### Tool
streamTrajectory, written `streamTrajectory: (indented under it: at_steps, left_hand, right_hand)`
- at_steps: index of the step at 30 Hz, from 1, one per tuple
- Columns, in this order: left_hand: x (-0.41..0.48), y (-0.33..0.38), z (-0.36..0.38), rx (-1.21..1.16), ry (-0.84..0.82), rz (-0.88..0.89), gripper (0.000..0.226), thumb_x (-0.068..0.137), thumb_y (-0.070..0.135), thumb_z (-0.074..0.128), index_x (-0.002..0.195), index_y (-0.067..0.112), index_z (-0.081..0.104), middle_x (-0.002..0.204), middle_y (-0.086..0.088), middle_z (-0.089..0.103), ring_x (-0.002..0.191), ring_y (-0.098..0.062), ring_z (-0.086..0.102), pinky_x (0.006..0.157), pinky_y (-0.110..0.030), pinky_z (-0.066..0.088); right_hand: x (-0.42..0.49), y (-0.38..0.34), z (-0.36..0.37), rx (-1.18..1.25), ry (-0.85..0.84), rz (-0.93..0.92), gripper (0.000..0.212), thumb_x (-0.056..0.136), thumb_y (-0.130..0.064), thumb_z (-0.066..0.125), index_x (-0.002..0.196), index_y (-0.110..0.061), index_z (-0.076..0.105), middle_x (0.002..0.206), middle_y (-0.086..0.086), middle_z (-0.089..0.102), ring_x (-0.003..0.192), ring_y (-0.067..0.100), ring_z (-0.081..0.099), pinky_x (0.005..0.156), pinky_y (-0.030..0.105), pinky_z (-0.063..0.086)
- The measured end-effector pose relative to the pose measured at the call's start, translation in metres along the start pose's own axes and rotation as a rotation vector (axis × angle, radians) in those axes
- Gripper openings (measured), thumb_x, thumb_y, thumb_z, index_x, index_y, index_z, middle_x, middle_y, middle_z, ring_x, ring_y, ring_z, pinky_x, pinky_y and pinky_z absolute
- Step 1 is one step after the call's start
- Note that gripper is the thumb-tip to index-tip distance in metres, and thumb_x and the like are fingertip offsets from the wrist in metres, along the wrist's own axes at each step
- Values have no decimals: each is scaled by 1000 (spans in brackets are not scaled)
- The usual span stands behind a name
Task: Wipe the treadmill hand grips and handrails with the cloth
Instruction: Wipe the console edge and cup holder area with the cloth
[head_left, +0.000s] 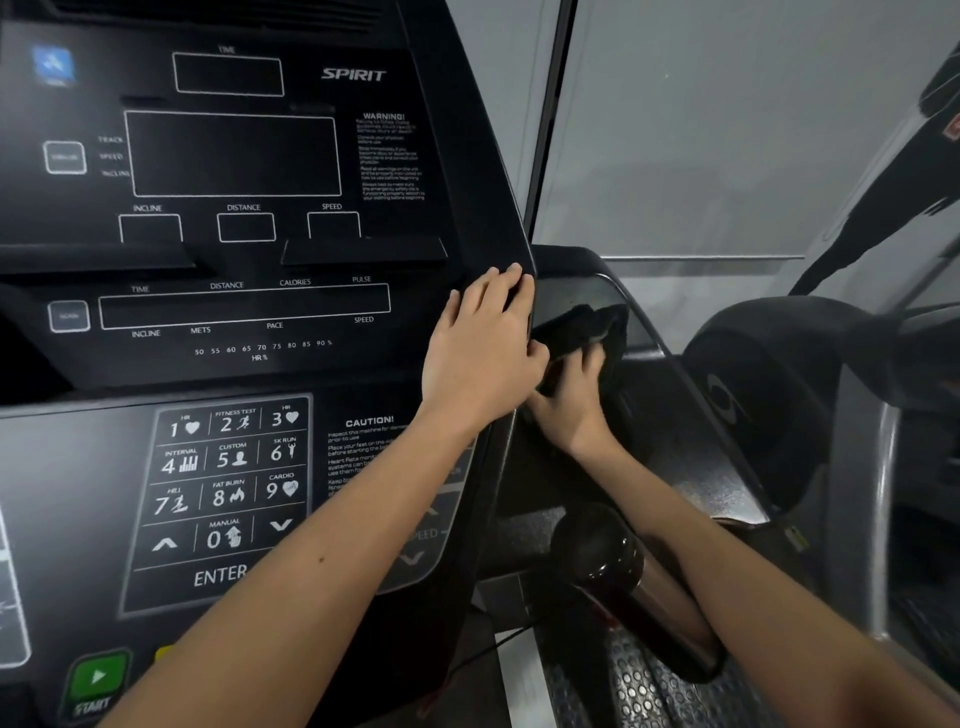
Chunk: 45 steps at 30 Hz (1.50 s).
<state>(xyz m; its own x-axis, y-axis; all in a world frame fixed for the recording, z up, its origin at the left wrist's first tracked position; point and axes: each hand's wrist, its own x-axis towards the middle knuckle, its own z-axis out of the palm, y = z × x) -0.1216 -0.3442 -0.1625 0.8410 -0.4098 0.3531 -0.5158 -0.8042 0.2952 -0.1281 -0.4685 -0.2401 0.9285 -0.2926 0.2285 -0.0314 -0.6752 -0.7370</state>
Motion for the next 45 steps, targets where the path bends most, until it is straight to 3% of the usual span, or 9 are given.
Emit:
streamTrajectory:
  at_steps: [3, 8, 16, 21, 28, 30, 34, 38, 45]
  left_hand:
    - [0, 0, 0, -4, -2, 1, 62, 93, 30, 42, 148, 18, 17, 157, 4, 13, 145, -12, 3, 117, -35, 5]
    - [0, 1, 0, -3, 8, 1, 62, 93, 31, 43, 148, 19, 18, 156, 4, 15, 144, -12, 5, 117, -36, 7]
    - [-1, 0, -1, 2, -5, 9, 62, 93, 31, 42, 148, 18, 17, 157, 3, 14, 145, -12, 4, 117, -36, 6]
    - [0, 0, 0, 10, 5, 4, 61, 93, 31, 42, 148, 17, 18, 157, 3, 14, 144, -13, 5, 117, -37, 6]
    - [-1, 1, 0, 8, 8, 2, 61, 94, 32, 42, 148, 18, 17, 157, 4, 14, 145, -12, 4, 117, -36, 6]
    - [-1, 0, -1, 3, 3, 0, 62, 93, 31, 42, 148, 18, 18, 157, 4, 14, 145, -12, 4, 117, -36, 6]
    - [-1, 0, -1, -2, -5, 1, 62, 93, 32, 41, 149, 18, 17, 157, 4, 13, 144, -11, 4, 117, -34, 5]
    - [0, -1, 0, -6, 4, -5, 62, 93, 32, 42, 148, 19, 18, 157, 5, 13, 144, -11, 4, 117, -34, 6]
    - [0, 1, 0, -8, 21, -5, 62, 92, 33, 44, 148, 20, 21, 156, 5, 17, 144, -11, 7, 117, -36, 8]
  right_hand:
    - [10, -3, -4, -60, 103, -19, 68, 76, -16, 73, 130, 4, 36, 139, 20, 27, 126, 31, 30, 104, 26, 24]
    - [4, 0, -4, -10, -79, -196, 36, 78, 10, 60, 113, 4, 54, 116, 20, 52, 107, 28, 55, 88, 16, 40]
    - [13, -13, -9, -88, 102, 72, 89, 73, -17, 76, 137, 5, 19, 143, 20, 15, 134, 30, 17, 105, 21, 15]
    - [15, -15, -1, -114, 101, 126, 75, 79, -5, 67, 136, 4, 19, 144, 19, 14, 131, 30, 22, 105, 24, 20]
    - [4, 2, -5, -13, -134, -189, 41, 74, 17, 57, 114, 6, 52, 116, 23, 50, 108, 27, 52, 87, 6, 38]
    - [8, 1, -8, -44, -108, -187, 48, 74, 12, 60, 121, 8, 47, 122, 26, 43, 115, 31, 46, 92, 5, 33]
    - [19, -15, -22, -103, -7, 104, 69, 80, -11, 67, 131, 11, 26, 137, 28, 25, 126, 38, 32, 102, 36, 31]
    - [18, -22, -10, -171, 15, 195, 82, 81, -11, 65, 138, 8, 9, 145, 22, 10, 132, 35, 20, 108, 29, 19]
    - [-7, -11, -26, 102, -377, -189, 54, 78, 17, 54, 129, 4, 38, 130, 23, 37, 121, 26, 42, 102, 17, 31]
